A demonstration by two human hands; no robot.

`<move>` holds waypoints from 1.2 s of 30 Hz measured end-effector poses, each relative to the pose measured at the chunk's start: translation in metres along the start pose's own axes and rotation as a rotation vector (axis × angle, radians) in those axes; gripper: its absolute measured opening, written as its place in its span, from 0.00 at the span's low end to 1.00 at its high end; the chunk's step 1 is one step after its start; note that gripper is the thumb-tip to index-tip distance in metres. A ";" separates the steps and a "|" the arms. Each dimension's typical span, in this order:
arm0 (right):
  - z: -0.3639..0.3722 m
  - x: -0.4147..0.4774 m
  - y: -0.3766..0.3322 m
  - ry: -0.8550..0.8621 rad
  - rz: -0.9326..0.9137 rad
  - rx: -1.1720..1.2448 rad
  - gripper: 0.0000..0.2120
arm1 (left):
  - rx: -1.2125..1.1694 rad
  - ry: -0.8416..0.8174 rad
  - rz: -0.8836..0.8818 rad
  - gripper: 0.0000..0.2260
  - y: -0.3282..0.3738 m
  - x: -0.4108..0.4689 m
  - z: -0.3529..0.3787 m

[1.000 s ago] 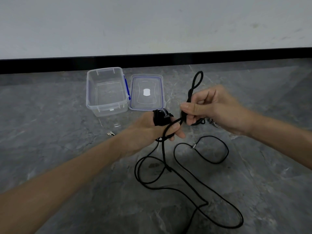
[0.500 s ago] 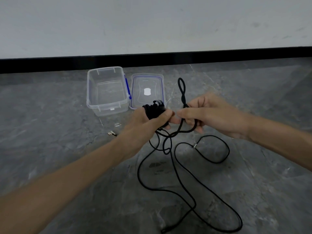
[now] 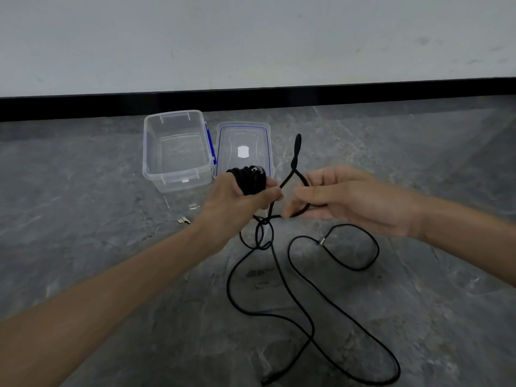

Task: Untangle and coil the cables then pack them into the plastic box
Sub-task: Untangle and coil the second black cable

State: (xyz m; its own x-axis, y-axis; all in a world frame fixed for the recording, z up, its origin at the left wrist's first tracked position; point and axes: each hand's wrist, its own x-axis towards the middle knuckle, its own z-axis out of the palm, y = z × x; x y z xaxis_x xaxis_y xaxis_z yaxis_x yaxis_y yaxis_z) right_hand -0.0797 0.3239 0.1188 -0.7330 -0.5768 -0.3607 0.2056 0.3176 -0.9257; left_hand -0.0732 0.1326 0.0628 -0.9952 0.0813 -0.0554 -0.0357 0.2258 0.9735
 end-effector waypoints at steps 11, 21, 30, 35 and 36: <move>-0.002 -0.013 -0.018 -0.199 0.077 0.443 0.17 | 0.005 0.099 -0.029 0.06 -0.006 -0.001 -0.003; 0.015 0.004 -0.011 0.319 0.128 0.054 0.30 | -0.114 -0.103 -0.012 0.06 0.003 -0.009 0.009; 0.010 0.003 -0.005 0.327 -0.087 0.361 0.14 | -0.324 -0.095 -0.108 0.07 0.011 -0.008 0.012; 0.003 0.004 -0.004 0.424 -0.152 0.248 0.12 | -0.333 -0.081 -0.170 0.18 0.012 -0.008 0.009; 0.002 0.004 -0.003 0.442 -0.163 0.198 0.11 | -0.336 -0.091 -0.166 0.18 0.011 -0.008 0.008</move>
State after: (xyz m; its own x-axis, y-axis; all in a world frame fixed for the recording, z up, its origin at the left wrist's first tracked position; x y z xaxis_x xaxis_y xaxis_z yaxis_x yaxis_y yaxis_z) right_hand -0.0816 0.3188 0.1199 -0.9613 -0.2196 -0.1664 0.1530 0.0765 -0.9853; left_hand -0.0654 0.1421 0.0725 -0.9617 0.1597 -0.2229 -0.2386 -0.0868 0.9672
